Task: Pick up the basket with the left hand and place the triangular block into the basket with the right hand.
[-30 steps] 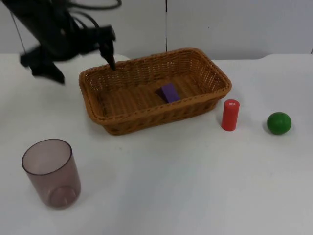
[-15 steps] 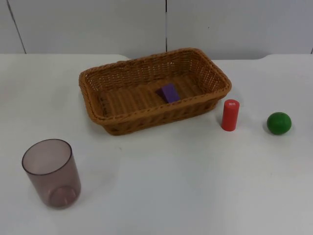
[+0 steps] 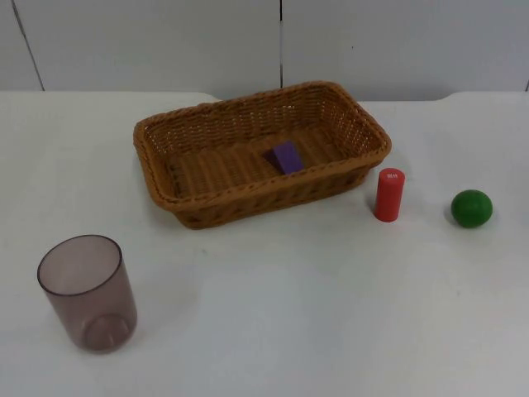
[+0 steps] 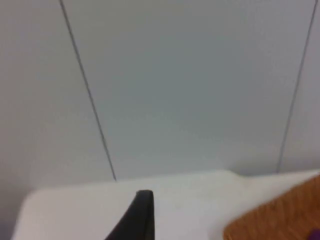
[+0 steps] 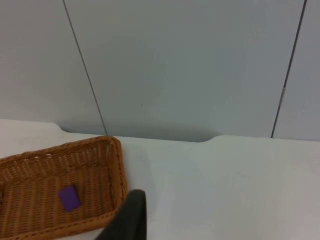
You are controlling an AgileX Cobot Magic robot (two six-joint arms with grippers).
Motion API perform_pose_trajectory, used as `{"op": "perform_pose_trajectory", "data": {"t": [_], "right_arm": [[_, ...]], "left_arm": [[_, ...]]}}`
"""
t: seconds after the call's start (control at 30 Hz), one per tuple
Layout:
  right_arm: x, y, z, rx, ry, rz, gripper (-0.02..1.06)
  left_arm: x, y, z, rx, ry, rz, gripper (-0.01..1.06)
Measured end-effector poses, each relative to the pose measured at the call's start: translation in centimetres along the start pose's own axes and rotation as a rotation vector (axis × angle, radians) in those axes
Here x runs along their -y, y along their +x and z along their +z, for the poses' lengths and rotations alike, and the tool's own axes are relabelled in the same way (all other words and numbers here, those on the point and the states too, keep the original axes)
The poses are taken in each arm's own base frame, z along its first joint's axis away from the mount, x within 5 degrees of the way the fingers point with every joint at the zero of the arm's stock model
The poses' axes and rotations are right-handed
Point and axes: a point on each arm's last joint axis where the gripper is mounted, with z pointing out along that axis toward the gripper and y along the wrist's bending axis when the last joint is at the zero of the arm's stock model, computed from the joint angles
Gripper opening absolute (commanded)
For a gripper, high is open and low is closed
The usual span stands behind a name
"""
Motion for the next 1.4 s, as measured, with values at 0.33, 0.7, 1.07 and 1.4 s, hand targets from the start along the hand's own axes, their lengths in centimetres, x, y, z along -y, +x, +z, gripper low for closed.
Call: {"op": "perform_pose_trajectory", "data": {"t": [0.33, 0.7, 1.07, 1.4], "right_arm": [[0.3, -0.2, 0.0, 0.016, 0.032, -0.025, 1.05], [0.4, -0.5, -4.5, 0.158, 0.138, -0.172, 1.05], [-1.1, 3.6, -15.6, 0.474, 0.210, -0.240, 1.05], [-2.2, 7.4, -21.7, 0.607, 0.210, -0.229, 1.05]], "left_arm": [[-0.9, -1.2, -4.3, 0.159, -0.045, 0.036, 1.05], [-1.1, 0.8, -4.3, 0.077, -0.064, 0.005, 1.05], [-2.4, 1.7, -12.1, 0.286, -0.079, -0.113, 1.05], [-3.8, 4.8, -21.0, 0.441, -0.300, -0.080, 1.05]]}}
